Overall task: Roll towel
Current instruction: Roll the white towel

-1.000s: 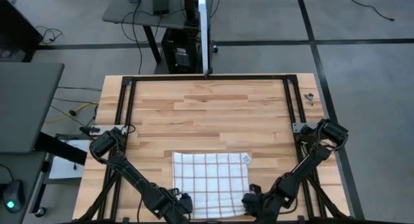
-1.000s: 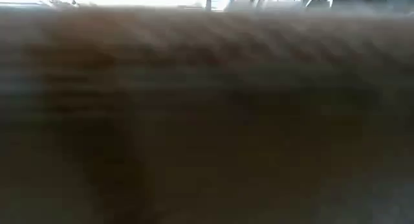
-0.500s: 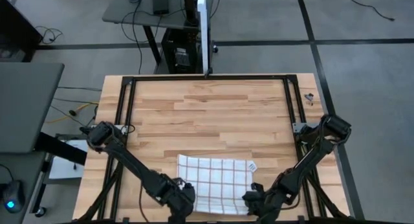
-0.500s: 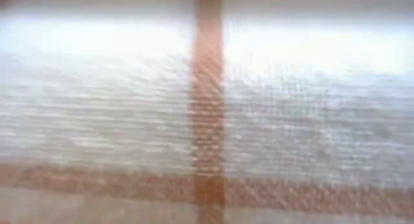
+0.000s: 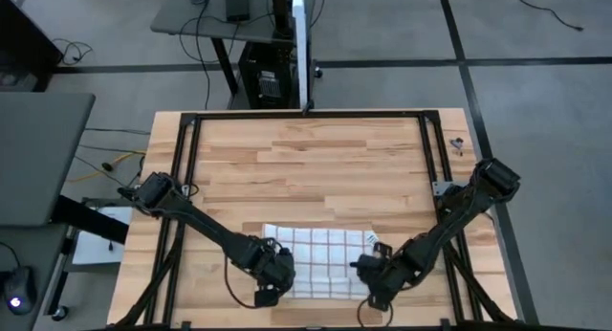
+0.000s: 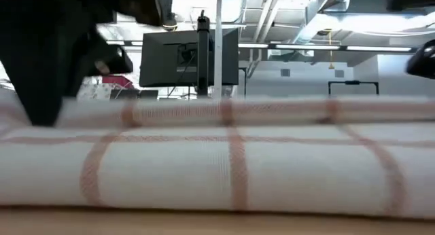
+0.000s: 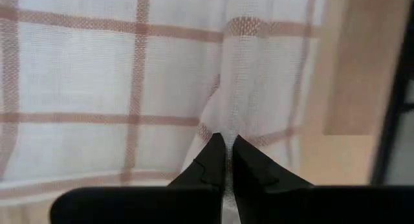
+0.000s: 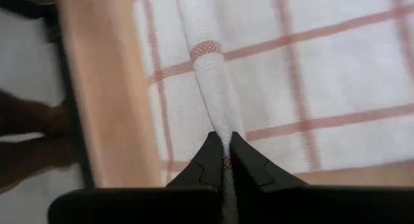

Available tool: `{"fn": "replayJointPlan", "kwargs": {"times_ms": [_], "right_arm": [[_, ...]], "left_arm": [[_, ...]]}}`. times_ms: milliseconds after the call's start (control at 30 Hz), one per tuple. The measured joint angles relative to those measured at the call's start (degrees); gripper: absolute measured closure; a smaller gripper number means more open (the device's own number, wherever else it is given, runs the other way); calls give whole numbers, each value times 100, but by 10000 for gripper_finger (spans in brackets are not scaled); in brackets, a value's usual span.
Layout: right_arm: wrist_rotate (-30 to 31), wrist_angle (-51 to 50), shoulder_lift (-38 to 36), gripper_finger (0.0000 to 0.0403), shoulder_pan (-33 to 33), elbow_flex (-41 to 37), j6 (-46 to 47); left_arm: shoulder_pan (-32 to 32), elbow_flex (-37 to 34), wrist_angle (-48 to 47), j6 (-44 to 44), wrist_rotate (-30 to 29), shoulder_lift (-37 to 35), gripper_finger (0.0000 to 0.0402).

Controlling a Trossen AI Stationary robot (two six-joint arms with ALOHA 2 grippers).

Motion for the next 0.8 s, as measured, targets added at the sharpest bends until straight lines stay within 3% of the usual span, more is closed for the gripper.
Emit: {"fn": "replayJointPlan", "kwargs": {"times_ms": [267,567,800], "right_arm": [[138,-176,102,397,-169,-4,30],[236,-677,98,343,-259,-4,323],[236,-659,81,267,-317,-4,328]], "left_arm": [[169,-256,67,-139,-353,0,402],[208,-259,86,-133,-413,0,399],[209,-57,3,-148,-446,0,330]]}}
